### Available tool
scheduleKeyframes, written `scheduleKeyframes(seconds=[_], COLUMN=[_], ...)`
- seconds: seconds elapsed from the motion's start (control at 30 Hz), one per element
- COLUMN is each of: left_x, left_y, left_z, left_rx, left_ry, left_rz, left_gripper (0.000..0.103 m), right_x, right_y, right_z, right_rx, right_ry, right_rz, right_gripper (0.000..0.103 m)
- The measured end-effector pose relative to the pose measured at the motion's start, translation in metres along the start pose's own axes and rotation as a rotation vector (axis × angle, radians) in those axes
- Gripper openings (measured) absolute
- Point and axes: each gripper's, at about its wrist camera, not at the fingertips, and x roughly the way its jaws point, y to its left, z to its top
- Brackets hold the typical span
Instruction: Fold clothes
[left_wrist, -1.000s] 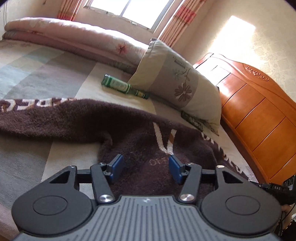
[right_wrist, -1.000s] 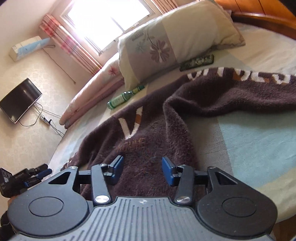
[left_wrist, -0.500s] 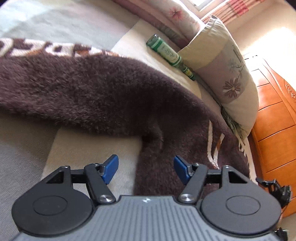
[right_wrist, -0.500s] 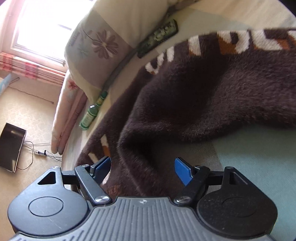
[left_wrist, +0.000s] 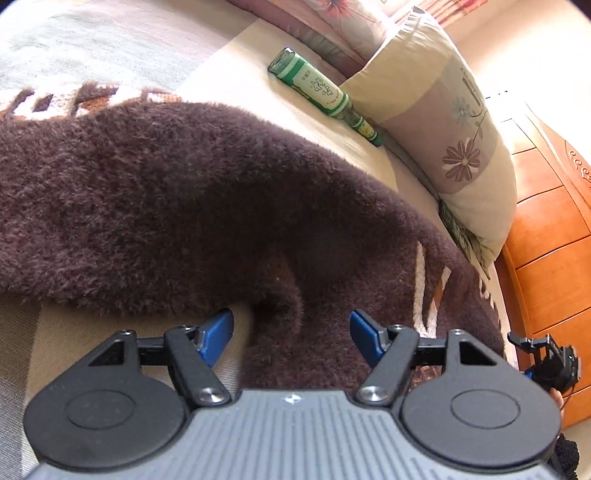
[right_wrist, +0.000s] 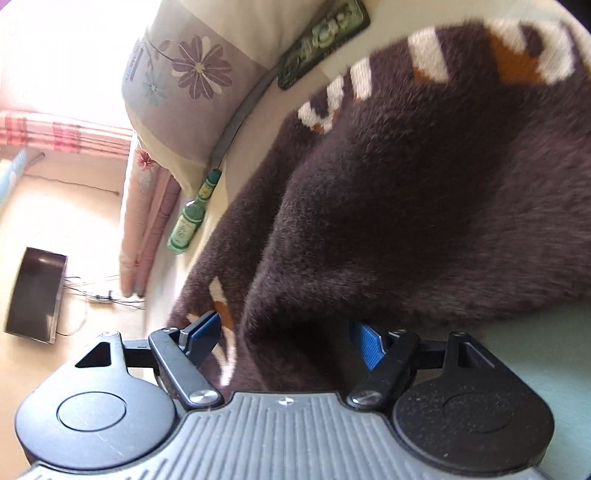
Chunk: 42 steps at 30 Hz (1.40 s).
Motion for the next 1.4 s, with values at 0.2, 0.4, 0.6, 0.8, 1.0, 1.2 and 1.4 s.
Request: scheduleKeyframes(seconds=[0.2, 0.4, 0.6, 0.8, 1.0, 1.2, 1.4], left_x=[-0.008, -0.025, -0.035, 0.004, 0.0, -0.025, -0.013], left_y=[-0.001, -0.011, -0.06, -0.109, -0.06, -0.066, -0.093], left_z=[-0.005, -0.006, -0.017, -0.053, -0.05, -0.046, -0.074], left_rx=[0.008, 0.065, 0.253, 0.571, 0.518, 0.532, 0.658], left_ry=[-0.011, -0.054, -0.061, 0.063, 0.132, 0.082, 0.109], left_rz=[0.029, 0.052, -0.011, 0.036, 0.003, 0.089, 0.078], left_gripper=[0.07, 0.07, 0.075, 0.075, 0.076, 0.074, 0.076], right_x=[-0.012, -0.045, -0.06, 0.025, 0.01, -0.029, -0.006], right_y=[0.002, 0.033, 0.071, 0.077, 0.033, 0.043, 0.068], right_z=[0.0, -0.015, -0.064, -0.162, -0.184, -0.199, -0.26], right_rx=[-0.006, -0.247, -0.542, -1.024, -1.138, -1.098, -1.236], right_ry=[-0.224, -0.385, -0.266, -0.015, 0.025, 0.016, 0.068], right_rz=[-0.043, -0.242, -0.228, -0.374, -0.439, -0.455, -0.376], right_gripper=[0.079, 0.08, 0.086, 0.089, 0.093, 0.091, 0.092])
